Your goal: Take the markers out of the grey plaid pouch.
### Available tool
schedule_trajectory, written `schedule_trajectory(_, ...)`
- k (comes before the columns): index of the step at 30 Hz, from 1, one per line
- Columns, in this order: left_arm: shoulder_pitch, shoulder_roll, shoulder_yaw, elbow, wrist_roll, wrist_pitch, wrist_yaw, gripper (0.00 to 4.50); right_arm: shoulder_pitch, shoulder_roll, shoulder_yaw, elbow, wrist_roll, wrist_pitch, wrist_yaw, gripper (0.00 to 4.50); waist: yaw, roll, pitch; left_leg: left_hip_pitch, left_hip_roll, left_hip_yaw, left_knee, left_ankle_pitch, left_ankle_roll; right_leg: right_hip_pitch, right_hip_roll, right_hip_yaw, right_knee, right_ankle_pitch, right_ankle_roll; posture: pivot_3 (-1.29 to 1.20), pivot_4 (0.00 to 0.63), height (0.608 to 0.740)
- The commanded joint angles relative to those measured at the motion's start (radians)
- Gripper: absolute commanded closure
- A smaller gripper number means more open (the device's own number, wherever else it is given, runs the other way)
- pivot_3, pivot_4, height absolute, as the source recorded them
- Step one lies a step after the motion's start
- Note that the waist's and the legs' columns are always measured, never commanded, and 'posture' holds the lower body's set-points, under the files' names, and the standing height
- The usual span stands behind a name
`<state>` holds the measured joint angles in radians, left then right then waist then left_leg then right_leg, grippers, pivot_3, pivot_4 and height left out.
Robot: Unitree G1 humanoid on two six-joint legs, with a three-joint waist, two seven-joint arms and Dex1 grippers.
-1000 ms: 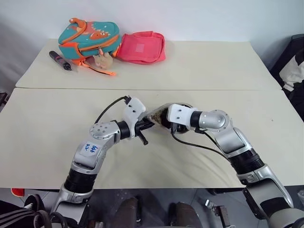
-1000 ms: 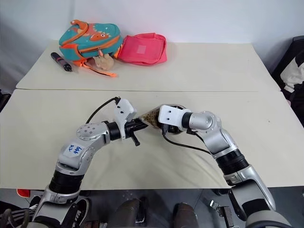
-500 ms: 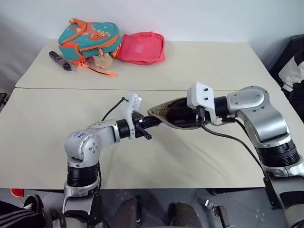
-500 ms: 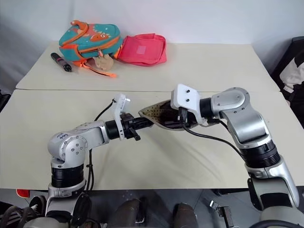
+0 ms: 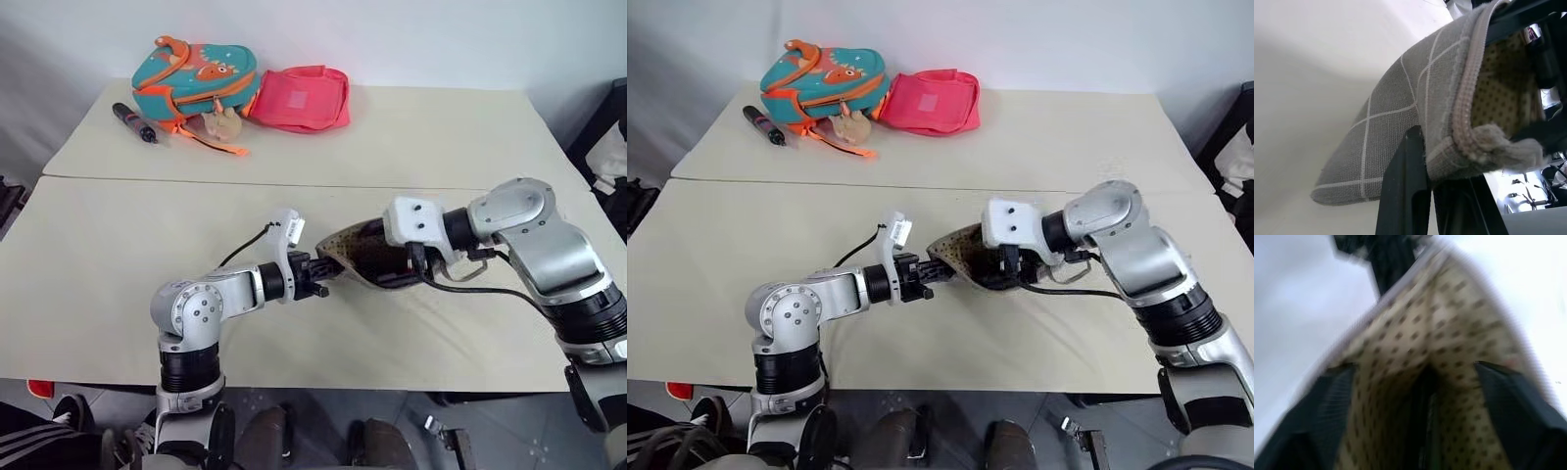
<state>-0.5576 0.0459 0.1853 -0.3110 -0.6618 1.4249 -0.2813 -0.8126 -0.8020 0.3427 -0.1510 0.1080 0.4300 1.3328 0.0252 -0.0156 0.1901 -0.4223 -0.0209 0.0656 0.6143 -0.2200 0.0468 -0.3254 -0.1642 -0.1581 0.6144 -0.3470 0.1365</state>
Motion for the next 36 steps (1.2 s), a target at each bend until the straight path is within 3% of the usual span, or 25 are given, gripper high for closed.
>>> schedule_trajectory(1, -0.023, -0.006, 0.005, -0.035, -0.028, -0.013, 0.003, 4.50, -0.007, -0.012, 0.005, -0.002, -0.035, -0.041, 0.002, 0.02, 0.001, 0.000, 0.000, 0.000, 0.000, 0.000, 0.000, 0.000, 0.000, 0.000, 0.000, 0.000, 0.000, 0.000, 0.000, 0.00, 0.150, 0.740)
schedule_trajectory(4, -0.022, -0.018, 0.012, -0.029, -0.024, -0.016, 0.019, 4.50, -0.009, -0.001, 0.000, 0.001, -0.029, -0.046, 0.010, 0.02, 0.002, 0.000, 0.000, 0.000, 0.000, -0.001, 0.000, 0.000, 0.000, 0.001, 0.000, 0.000, -0.002, 0.000, 0.000, 0.00, 0.150, 0.740)
schedule_trajectory(7, -0.019, -0.013, 0.005, -0.028, -0.022, -0.025, 0.021, 4.50, -0.011, -0.001, -0.004, 0.004, -0.015, -0.022, 0.024, 0.61, 0.001, 0.000, 0.000, 0.000, 0.000, -0.001, 0.000, 0.000, 0.000, 0.001, 0.000, 0.000, -0.003, 0.000, 0.000, 0.00, 0.150, 0.740)
schedule_trajectory(12, -0.019, -0.011, 0.001, -0.022, -0.025, -0.030, 0.022, 4.50, -0.015, 0.000, 0.011, 0.031, -0.078, -0.104, 0.000, 2.35, 0.001, 0.000, 0.000, 0.000, 0.000, 0.000, 0.000, 0.000, 0.000, 0.001, 0.000, 0.000, -0.003, 0.000, 0.000, 0.00, 0.150, 0.740)
schedule_trajectory(36, -0.017, 0.000, -0.029, 0.021, -0.018, -0.064, 0.014, 4.50, -0.084, 0.101, 0.149, 0.265, -0.342, -0.208, -0.050, 2.35, -0.001, 0.000, 0.000, 0.000, 0.000, 0.000, 0.000, 0.000, 0.000, 0.002, 0.001, 0.000, -0.003, 0.000, 0.000, 0.00, 0.150, 0.740)
